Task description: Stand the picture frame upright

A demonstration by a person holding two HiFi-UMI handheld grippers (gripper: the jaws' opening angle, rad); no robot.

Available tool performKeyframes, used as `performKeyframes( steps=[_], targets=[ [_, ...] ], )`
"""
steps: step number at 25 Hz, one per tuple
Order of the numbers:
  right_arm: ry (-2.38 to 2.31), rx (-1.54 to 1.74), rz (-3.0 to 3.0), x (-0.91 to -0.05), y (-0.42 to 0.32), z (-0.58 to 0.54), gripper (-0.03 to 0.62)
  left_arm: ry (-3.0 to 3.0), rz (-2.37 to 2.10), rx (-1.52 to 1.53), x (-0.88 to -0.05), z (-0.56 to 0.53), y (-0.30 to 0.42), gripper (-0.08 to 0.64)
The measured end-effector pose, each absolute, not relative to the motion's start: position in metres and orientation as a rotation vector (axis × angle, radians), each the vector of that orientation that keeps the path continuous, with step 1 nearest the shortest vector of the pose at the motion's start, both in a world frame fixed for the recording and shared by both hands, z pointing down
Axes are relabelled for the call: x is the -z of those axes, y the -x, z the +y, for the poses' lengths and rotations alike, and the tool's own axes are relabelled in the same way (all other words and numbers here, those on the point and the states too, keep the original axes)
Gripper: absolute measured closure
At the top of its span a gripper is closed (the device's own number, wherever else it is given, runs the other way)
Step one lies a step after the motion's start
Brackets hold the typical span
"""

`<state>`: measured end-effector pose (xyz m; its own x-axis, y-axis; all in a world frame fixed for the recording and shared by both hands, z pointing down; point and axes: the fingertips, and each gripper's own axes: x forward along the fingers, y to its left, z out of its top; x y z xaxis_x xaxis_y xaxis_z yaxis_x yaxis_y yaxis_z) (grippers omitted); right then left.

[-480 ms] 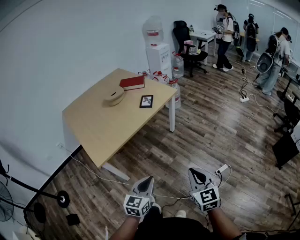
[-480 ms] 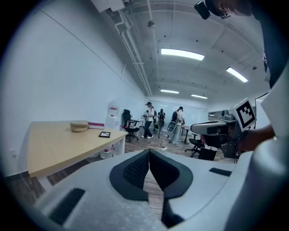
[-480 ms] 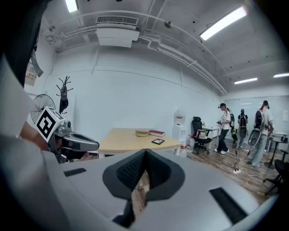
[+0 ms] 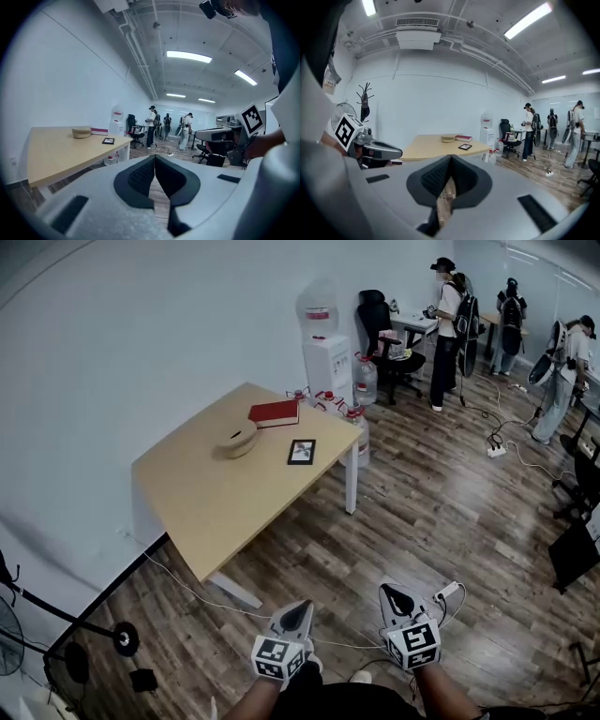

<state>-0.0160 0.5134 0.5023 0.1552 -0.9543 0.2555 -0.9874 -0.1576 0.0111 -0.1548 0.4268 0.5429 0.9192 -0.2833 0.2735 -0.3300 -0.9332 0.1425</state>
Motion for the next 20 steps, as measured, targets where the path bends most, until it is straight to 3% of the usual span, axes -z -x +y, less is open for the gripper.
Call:
performKeyframes(
  steps=[20],
  targets=[
    [-2.255, -0.337, -1.916, -0.504, 0.000, 0.285, 0.583, -2.924, -0.463, -0.375, -0.536, 0.203, 0.142, 0.555]
  ],
)
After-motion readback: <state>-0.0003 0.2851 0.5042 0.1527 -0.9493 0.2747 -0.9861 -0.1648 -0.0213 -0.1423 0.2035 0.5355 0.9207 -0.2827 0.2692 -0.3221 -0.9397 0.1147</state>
